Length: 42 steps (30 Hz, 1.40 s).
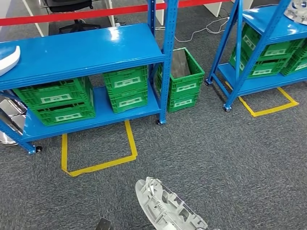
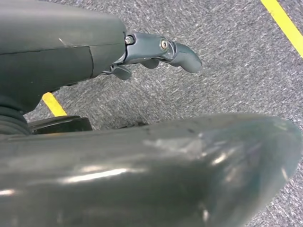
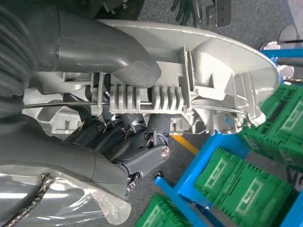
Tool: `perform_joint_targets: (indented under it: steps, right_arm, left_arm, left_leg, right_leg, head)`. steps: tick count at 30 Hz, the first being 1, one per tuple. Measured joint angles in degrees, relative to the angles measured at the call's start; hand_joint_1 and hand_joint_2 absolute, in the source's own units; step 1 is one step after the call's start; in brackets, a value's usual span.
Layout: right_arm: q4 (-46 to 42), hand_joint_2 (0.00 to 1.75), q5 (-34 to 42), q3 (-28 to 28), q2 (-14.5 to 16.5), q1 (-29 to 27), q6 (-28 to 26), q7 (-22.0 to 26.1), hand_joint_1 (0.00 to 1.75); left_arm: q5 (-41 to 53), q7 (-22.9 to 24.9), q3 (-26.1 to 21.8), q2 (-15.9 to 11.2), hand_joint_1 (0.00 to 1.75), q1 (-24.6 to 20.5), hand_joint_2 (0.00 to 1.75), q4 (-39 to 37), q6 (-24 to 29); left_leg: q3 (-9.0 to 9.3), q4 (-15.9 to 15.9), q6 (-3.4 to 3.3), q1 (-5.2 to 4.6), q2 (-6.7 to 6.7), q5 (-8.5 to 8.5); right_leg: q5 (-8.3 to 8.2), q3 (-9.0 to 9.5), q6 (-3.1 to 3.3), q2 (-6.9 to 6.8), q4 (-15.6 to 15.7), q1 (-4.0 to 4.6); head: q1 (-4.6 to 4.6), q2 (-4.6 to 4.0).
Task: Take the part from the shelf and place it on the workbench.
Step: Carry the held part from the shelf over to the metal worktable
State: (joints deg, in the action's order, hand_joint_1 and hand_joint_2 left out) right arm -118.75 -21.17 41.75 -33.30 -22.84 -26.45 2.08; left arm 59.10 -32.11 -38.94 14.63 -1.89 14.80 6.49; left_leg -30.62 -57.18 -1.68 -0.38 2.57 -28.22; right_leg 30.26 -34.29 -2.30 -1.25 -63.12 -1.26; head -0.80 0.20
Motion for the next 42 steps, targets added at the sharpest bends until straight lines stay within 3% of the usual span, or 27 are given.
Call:
perform_joint_targets:
  steps: [1,3,6,8,10,11,12,13,16,18,20,22,25,27,28,29,30,32,35,37,38,40,41,42]
  right_arm:
    - [0.0,1.75,-0.07,-0.05,0.1,-0.05,-0.01,-0.13,1.75]
    - [0.0,1.75,-0.2,-0.15,0.31,-0.12,-0.01,-0.31,1.75]
    - [0.0,1.75,-0.38,-0.23,0.68,-0.22,-0.03,-0.58,1.75]
    - [0.01,1.75,-0.43,-0.24,0.83,-0.17,-0.05,-0.67,1.75]
    - [0.05,1.75,-0.41,-0.24,0.85,-0.13,-0.07,-0.68,1.75]
    - [0.1,1.75,-0.38,-0.24,0.86,-0.14,-0.07,-0.67,1.75]
    - [0.16,1.75,-0.36,-0.24,0.9,-0.13,-0.08,-0.66,1.75]
    - [0.23,1.75,-0.33,-0.24,0.95,-0.13,-0.08,-0.62,1.75]
    - [0.48,1.75,-0.17,-0.24,1.14,-0.08,-0.1,-0.36,1.75]
    - [0.65,1.75,-0.05,-0.24,1.22,0.02,-0.11,-0.16,1.75]
    - [0.87,1.75,0.15,-0.24,1.32,0.09,-0.14,0.08,1.75]
    - [1.17,1.75,0.51,-0.24,1.51,0.16,-0.12,0.47,1.75]
    - [1.86,1.75,1.27,-0.25,1.98,0.57,0.17,1.33,1.75]
    - [2.48,1.75,1.75,-0.26,2.49,0.72,0.38,1.86,1.75]
    - [2.8,1.75,1.93,-0.26,2.74,0.74,0.44,2.04,1.75]
    - [3.05,1.75,2.06,-0.26,2.94,0.75,0.48,2.12,1.75]
    - [3.28,1.75,2.2,-0.27,3.11,0.79,0.55,2.18,1.75]
    - [3.68,1.75,2.52,-0.32,3.48,0.94,0.89,2.3,1.75]
    - [4.32,1.75,3.41,-0.48,4.38,0.97,1.26,2.97,1.75]
    - [4.71,1.75,3.84,-0.58,5.02,0.93,1.31,3.39,1.75]
    - [4.88,1.75,3.89,-0.63,5.27,0.93,1.33,3.49,1.75]
    - [5.24,1.75,3.91,-0.7,5.68,0.92,1.45,3.54,1.75]
    - [5.43,1.75,3.9,-0.76,5.89,0.87,1.55,3.54,1.75]
    - [5.61,1.75,3.86,-0.85,6.11,0.82,1.66,3.53,1.75]
  left_arm:
    - [0.0,0.0,-0.05,0.01,0.0,0.01,0.0,0.0,0.0]
    - [0.0,0.0,-0.16,0.0,0.0,0.03,0.0,0.0,-0.01]
    - [0.15,0.0,-0.29,-0.04,0.0,0.02,0.0,0.0,-0.01]
    - [0.31,0.0,-0.31,-0.1,0.0,0.03,0.0,0.0,0.03]
    - [0.43,0.0,-0.34,-0.13,0.0,0.05,0.0,0.0,0.04]
    - [0.47,0.01,-0.36,-0.14,0.0,0.06,0.0,0.0,0.05]
    - [0.5,0.01,-0.37,-0.14,0.0,0.05,0.0,0.0,0.08]
    - [0.54,0.02,-0.37,-0.15,0.0,0.04,0.0,0.0,0.12]
    - [0.81,0.02,-0.38,-0.16,0.0,0.03,0.0,0.0,0.24]
    - [1.01,0.04,-0.38,-0.15,0.0,-0.03,0.0,0.0,0.32]
    - [1.14,0.07,-0.41,-0.1,0.0,-0.09,0.0,0.0,0.41]
    - [1.32,0.07,-0.44,-0.03,0.0,-0.1,0.0,0.0,0.49]
    - [1.67,0.11,-0.45,-0.01,0.0,-0.06,0.0,0.0,0.67]
    - [1.96,0.15,-0.46,-0.01,0.0,-0.02,0.0,0.0,0.75]
    - [2.08,0.16,-0.46,-0.01,0.0,-0.02,0.0,0.0,0.76]
    - [2.15,0.17,-0.46,-0.01,0.0,-0.03,0.0,0.0,0.76]
    - [2.21,0.17,-0.46,-0.01,0.0,-0.03,0.0,0.0,0.76]
    - [2.42,0.17,-0.45,-0.03,0.0,-0.04,0.0,0.0,0.76]
    - [2.8,0.17,-0.39,-0.07,0.0,-0.05,0.0,0.0,0.67]
    - [3.06,0.17,-0.28,-0.11,0.0,-0.06,0.0,0.0,0.57]
    - [3.15,0.17,-0.23,-0.13,0.0,-0.05,0.0,0.0,0.55]
    - [3.28,0.21,-0.2,-0.15,0.0,0.0,0.0,0.0,0.47]
    - [3.35,0.26,-0.19,-0.16,0.0,0.02,0.0,0.0,0.4]
    - [3.46,0.32,-0.18,-0.16,0.0,0.03,0.0,-0.01,0.32]
  left_leg:
    - [0.07,-0.08,0.16,-0.17,0.3,-0.11]
    - [0.1,-0.2,0.58,-0.39,0.96,-0.2]
    - [0.05,-0.75,1.46,-0.25,1.26,-0.83]
    - [-1.62,-5.1,2.14,0.0,-0.4,-3.78]
    - [-4.91,-12.86,2.54,0.22,-1.78,-7.57]
    - [-6.15,-15.7,2.62,0.27,-1.94,-8.39]
    - [-6.58,-16.68,2.65,0.29,-1.99,-8.09]
    - [-6.02,-15.42,2.6,0.32,-2.06,-6.66]
    - [-1.17,-4.47,1.98,0.43,-3.77,-0.95]
    - [0.23,-0.83,1.56,0.39,-4.98,-0.28]
    - [0.17,-0.28,1.05,0.35,-4.6,-0.26]
    - [0.33,0.38,0.31,0.54,-3.74,0.18]
    - [0.31,0.75,-0.22,0.6,-2.33,0.43]
    - [0.22,0.7,-0.21,0.5,-1.35,0.43]
    - [0.23,0.67,-0.19,0.48,-0.88,0.41]
    - [0.29,0.64,-0.11,0.48,-0.49,0.36]
    - [0.36,0.56,0.03,0.45,-0.1,0.27]
    - [0.42,0.3,0.56,0.17,0.46,0.02]
    - [0.42,0.13,1.4,-0.05,1.21,-0.09]
    - [0.11,-0.94,2.03,0.15,0.72,-1.11]
    - [-0.67,-2.95,2.32,0.25,0.0,-2.57]
    - [-3.68,-10.06,2.63,0.36,-1.48,-6.55]
    - [-5.31,-13.78,2.63,0.37,-1.77,-8.02]
    - [-6.32,-16.05,2.54,0.36,-1.89,-8.47]
  right_leg:
    - [-0.96,1.84,0.34,-0.82,3.31,0.23]
    - [-1.17,3.13,0.82,-1.52,5.71,0.62]
    - [-1.68,3.06,1.58,-0.26,5.94,0.45]
    - [-1.98,3.12,2.14,0.44,6.2,0.18]
    - [-2.03,3.01,2.36,1.19,6.18,0.18]
    - [-2.03,2.99,2.38,1.62,6.15,0.19]
    - [-2.03,2.99,2.38,2.09,6.11,0.19]
    - [-2.03,3.04,2.38,2.61,6.06,0.19]
    - [-2.0,3.06,2.15,4.04,5.83,0.24]
    - [-2.19,2.49,1.52,4.83,5.63,0.2]
    - [-2.5,1.91,0.67,5.48,5.68,0.01]
    - [-1.61,1.0,0.09,4.49,4.45,0.02]
    - [3.16,-3.68,-0.39,2.07,-5.06,0.08]
    - [4.55,-6.09,-0.62,1.71,-10.17,0.05]
    - [3.74,-5.77,-0.65,1.59,-9.73,0.05]
    - [2.04,-4.17,-0.6,1.31,-6.89,0.05]
    - [0.26,-1.82,-0.52,0.63,-2.64,0.06]
    - [-1.64,1.9,-0.01,-0.53,4.18,0.28]
    - [-1.76,2.64,1.04,-0.08,5.67,0.51]
    - [-2.03,2.59,1.71,0.55,5.73,0.39]
    - [-2.18,2.58,2.03,0.86,5.81,0.31]
    - [-2.35,2.42,2.44,1.54,5.81,0.33]
    - [-2.39,2.34,2.52,1.97,5.79,0.41]
    - [-2.41,2.3,2.56,2.45,5.77,0.53]
  head:
    - [0.04,0.0]
    - [0.09,0.0]
    - [0.14,0.0]
    - [0.28,0.0]
    - [0.36,0.0]
    - [0.34,0.0]
    - [0.34,0.0]
    - [0.34,0.0]
    - [0.31,0.0]
    - [0.29,0.0]
    - [0.3,0.0]
    - [0.1,0.0]
    - [-0.27,0.0]
    - [-0.26,0.0]
    - [-0.26,0.0]
    - [-0.26,0.0]
    - [-0.26,0.0]
    - [-0.22,0.0]
    - [-0.1,0.0]
    - [-0.07,0.0]
    - [-0.01,0.0]
    - [0.13,0.0]
    - [0.13,0.0]
    - [0.13,0.0]
